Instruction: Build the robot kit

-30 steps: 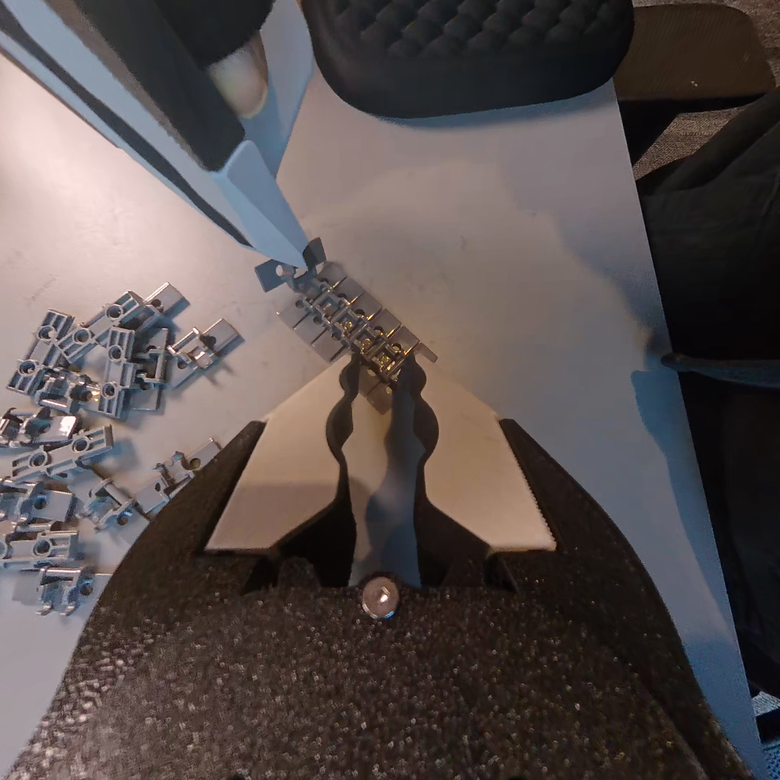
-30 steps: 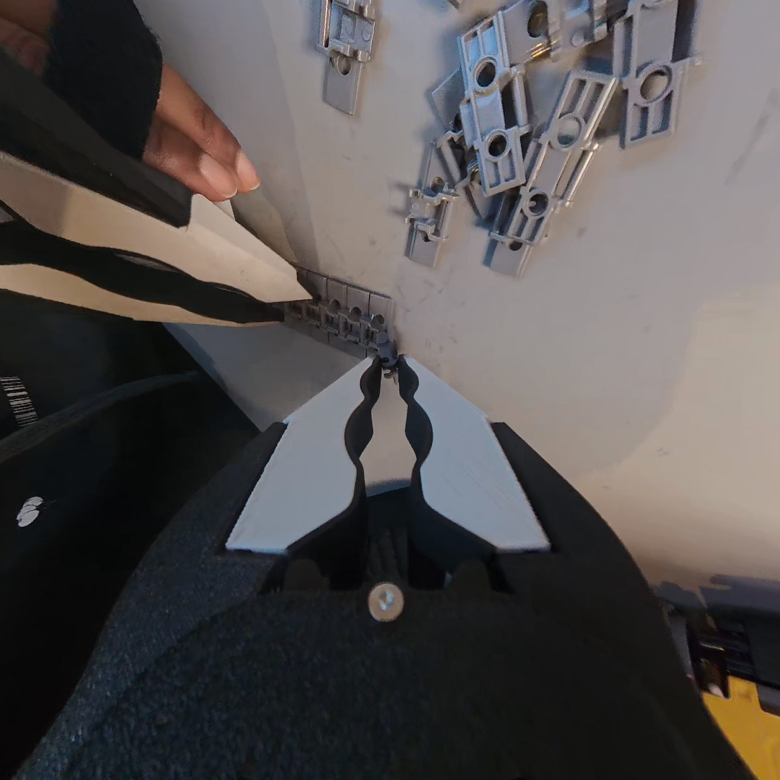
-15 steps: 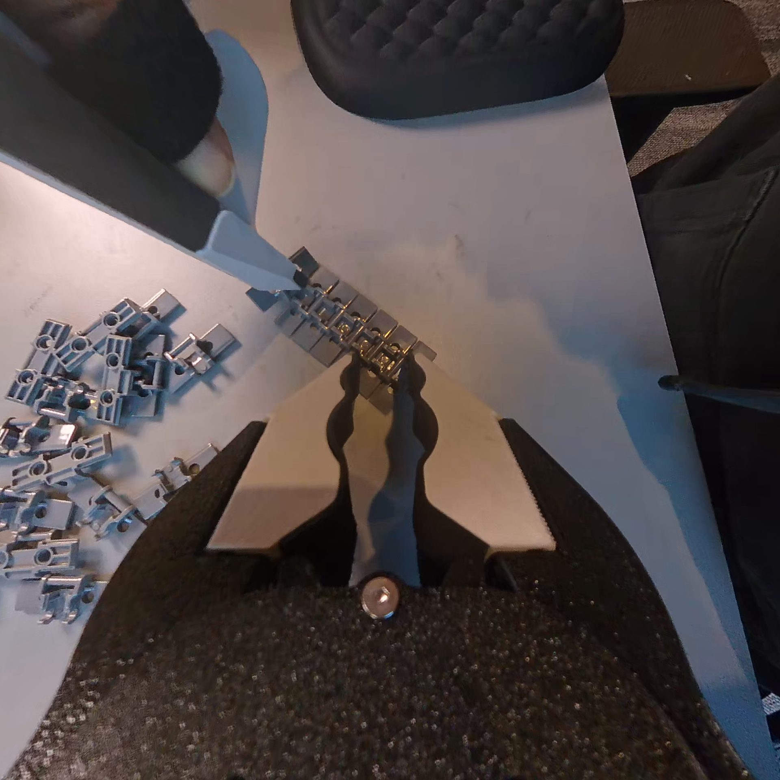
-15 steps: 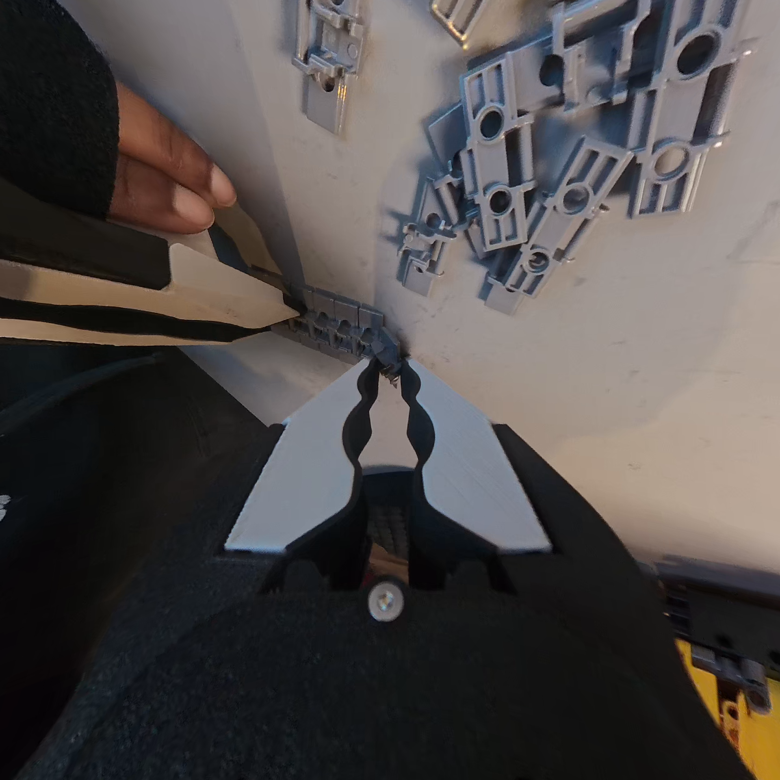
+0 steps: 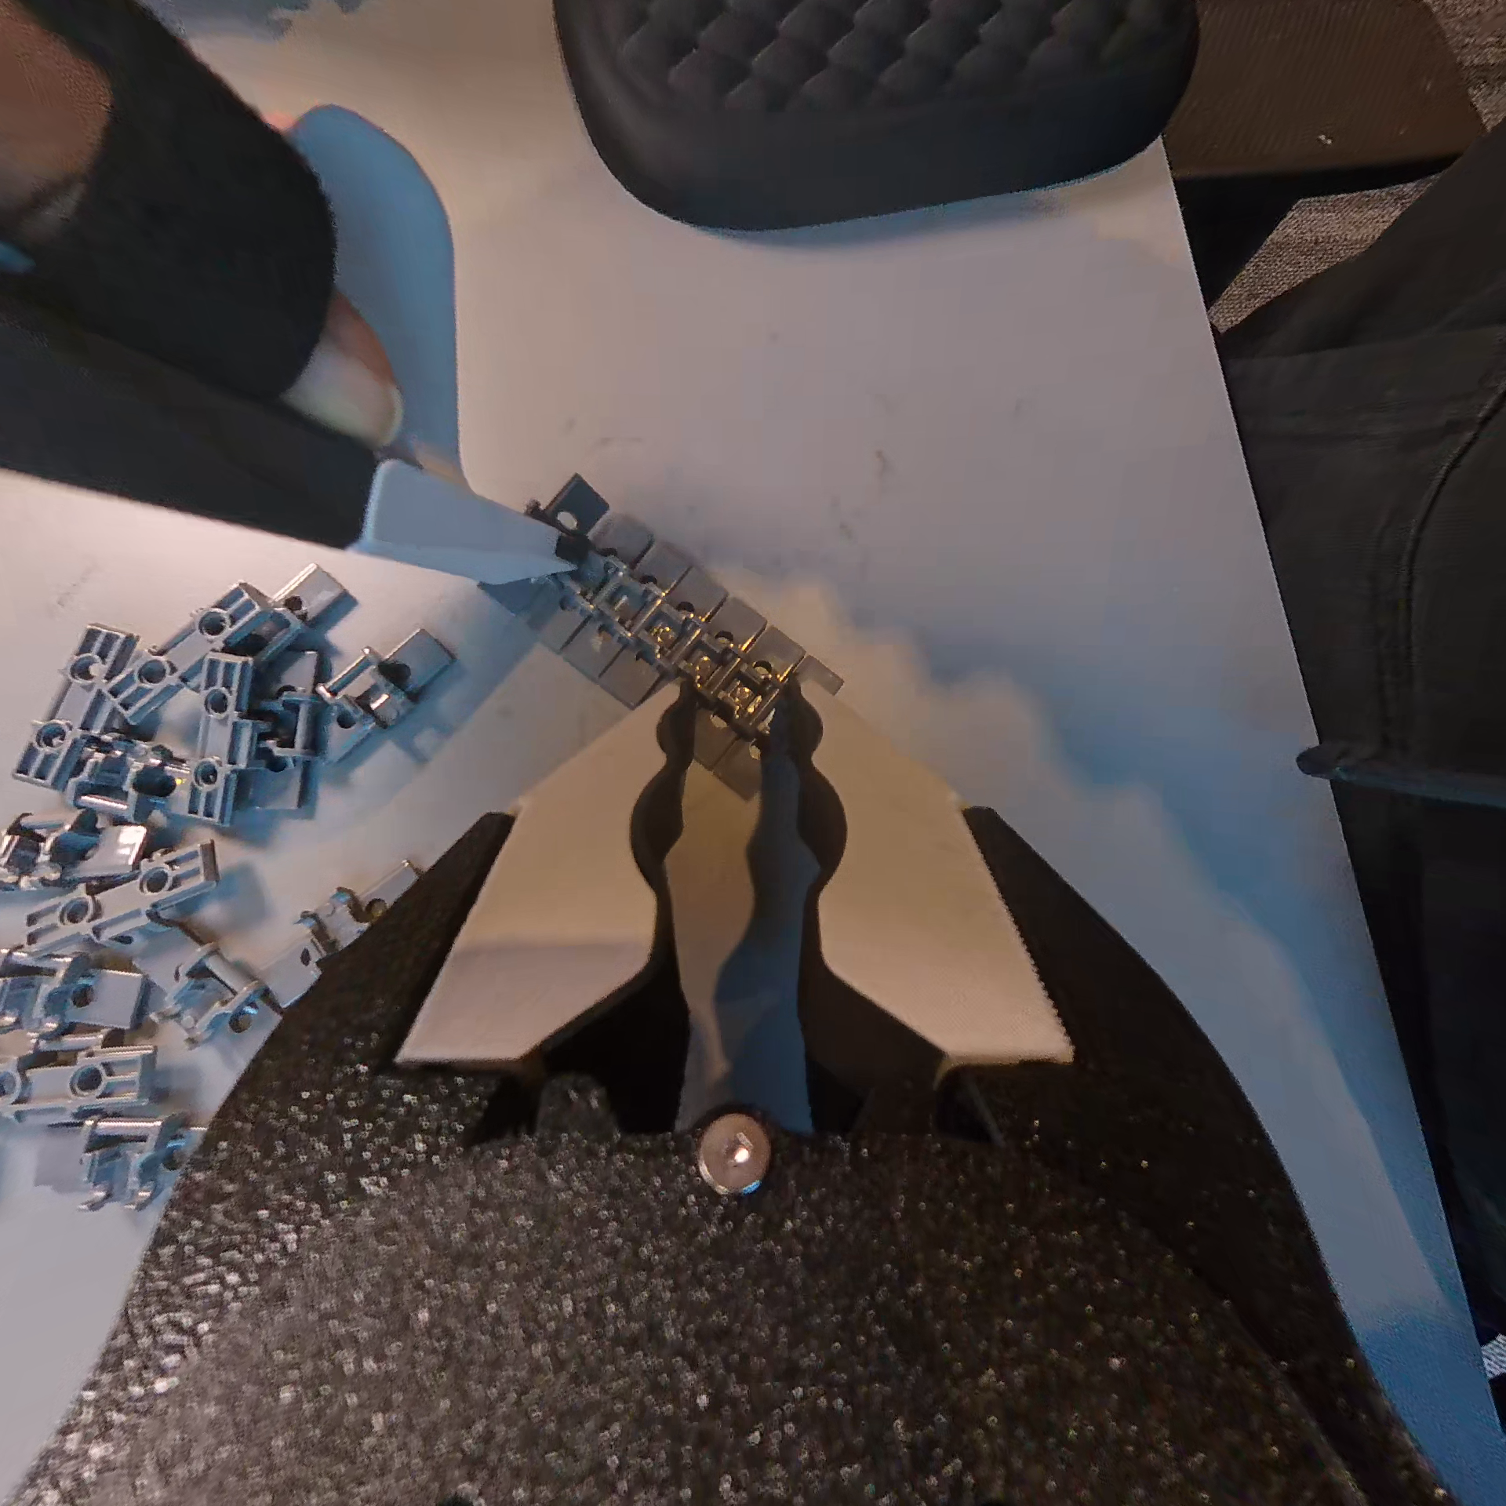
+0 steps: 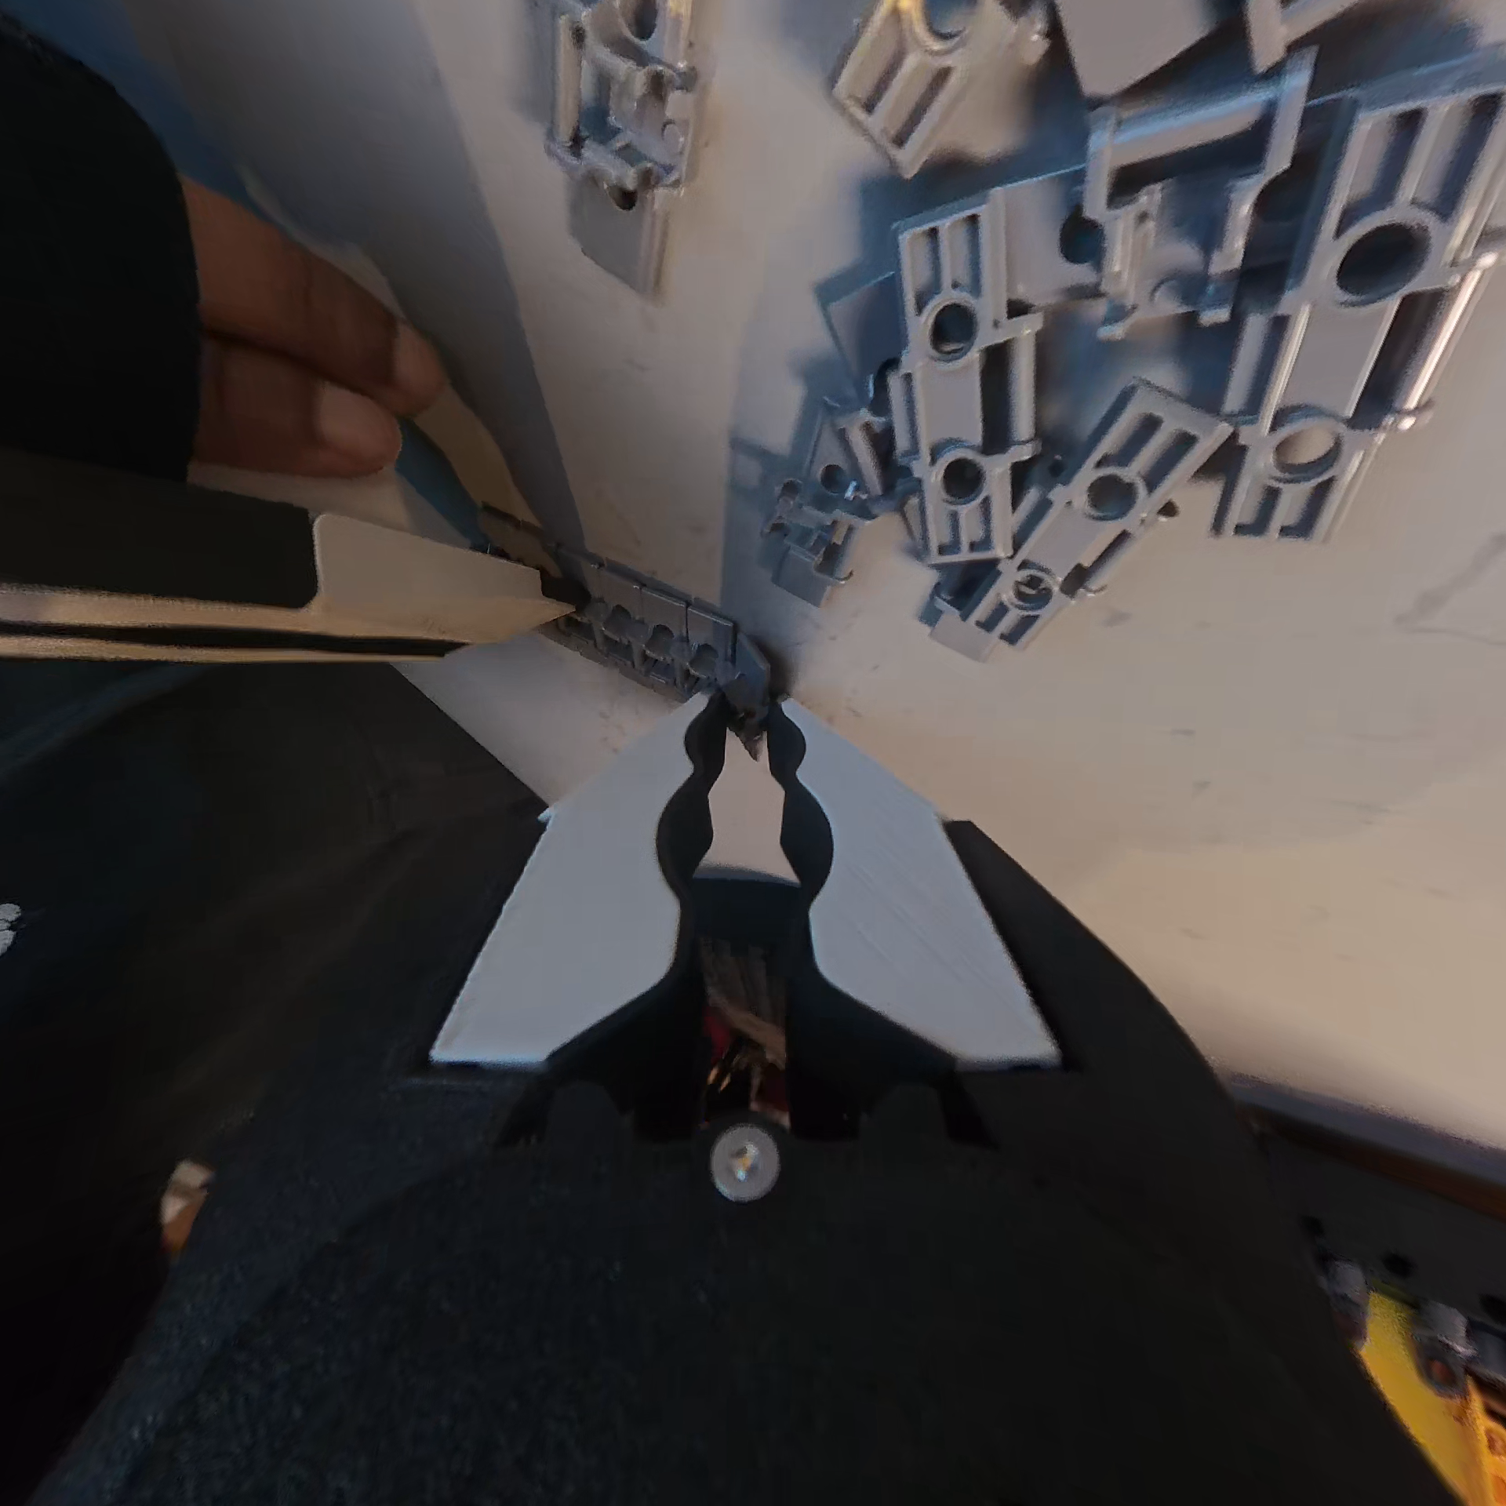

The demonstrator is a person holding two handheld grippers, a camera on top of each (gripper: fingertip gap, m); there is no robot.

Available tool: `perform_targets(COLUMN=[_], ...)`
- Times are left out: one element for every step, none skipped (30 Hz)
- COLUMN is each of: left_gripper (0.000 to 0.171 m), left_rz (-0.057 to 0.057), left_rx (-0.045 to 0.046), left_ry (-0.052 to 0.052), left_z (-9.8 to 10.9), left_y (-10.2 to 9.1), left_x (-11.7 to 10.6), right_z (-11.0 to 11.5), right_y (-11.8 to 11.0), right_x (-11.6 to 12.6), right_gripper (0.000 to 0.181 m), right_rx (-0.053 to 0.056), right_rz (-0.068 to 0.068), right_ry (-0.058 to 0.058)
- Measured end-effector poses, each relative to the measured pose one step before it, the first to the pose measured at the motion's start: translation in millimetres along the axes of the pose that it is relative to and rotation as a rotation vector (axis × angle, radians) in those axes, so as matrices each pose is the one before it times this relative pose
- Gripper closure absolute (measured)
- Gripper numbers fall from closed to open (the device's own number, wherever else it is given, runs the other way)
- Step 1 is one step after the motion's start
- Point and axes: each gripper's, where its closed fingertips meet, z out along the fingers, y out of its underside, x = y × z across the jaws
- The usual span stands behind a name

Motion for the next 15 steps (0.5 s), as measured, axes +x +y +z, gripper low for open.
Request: perform_targets(left_gripper=[0.15,0.15,0.15,0.15,0.15,0.15,0.15,0.15,0.15,0.15,0.15,0.15,0.15,0.15,0.15], left_rz=[-0.0024,-0.002,-0.0037,-0.0044,-0.0025,-0.0024,-0.0013,-0.0009,-0.0006,0.0004,-0.0002,0.0004,0.0003,-0.0001,-0.0008], left_rx=[0.00068,0.00014,0.00038,0.00094,-0.00001,0.00028,0.00042,0.00016,0.00007,0.00017,0.00011,0.00029,0.00034,0.00027,0.0004], left_ry=[0.0,-0.0008,0.0004,0.0018,0.0027,0.0023,0.0012,0.0005,-0.0001,-0.0005,0.0,-0.0002,-0.0002,0.0003,0.0011], left_z=[-0.06,-0.1,-0.17,0.05,-0.04,0.0,-0.08,-0.03,0.1,0.03,-0.06,0.0,-0.06,0.02,-0.02], left_y=[0.01,0.08,0.11,-0.03,0.0,-0.07,0.04,0.01,0.03,-0.02,0.05,-0.01,0.05,-0.04,-0.02], left_x=[0.01,-0.14,-0.12,-0.02,0.11,-0.04,0.09,0.0,-0.07,0.13,-0.02,0.03,0.01,0.05,0.08], right_z=[-0.26,-0.22,-0.26,-0.32,-0.63,-0.8,-0.92,-1.07,-0.88,-0.48,-0.1,0.26,-0.13,-0.06,0.03], right_y=[0.54,0.31,0.8,1.14,0.89,1.32,2.09,1.28,0.48,-0.86,-1.71,-0.54,-0.14,-0.25,-0.91], right_x=[0.1,-0.16,-0.22,-0.24,-0.24,-1.62,-0.37,0.68,-0.4,-0.86,1.94,2.47,0.65,-0.16,0.4], right_gripper=[0.173,0.172,0.171,0.17,0.168,0.163,0.16,0.158,0.156,0.155,0.156,0.161,0.162,0.162,0.163], right_rx=[0.0297,0.0393,0.0449,0.0478,0.0493,0.0449,0.036,0.0361,0.0371,0.0385,0.038,0.0231,0.0166,0.0142,0.0163], right_rz=[-0.0231,-0.0113,-0.0148,-0.0039,0.0077,0.012,0.0083,-0.0039,-0.0022,0.002,0.0028,-0.0043,-0.0074,-0.002,-0.0018], right_ry=[0.0092,0.0067,0.0001,-0.013,-0.0232,-0.0359,-0.0246,-0.0101,-0.0134,-0.0158,0.002,0.007,-0.0019,-0.0037,0.0048])
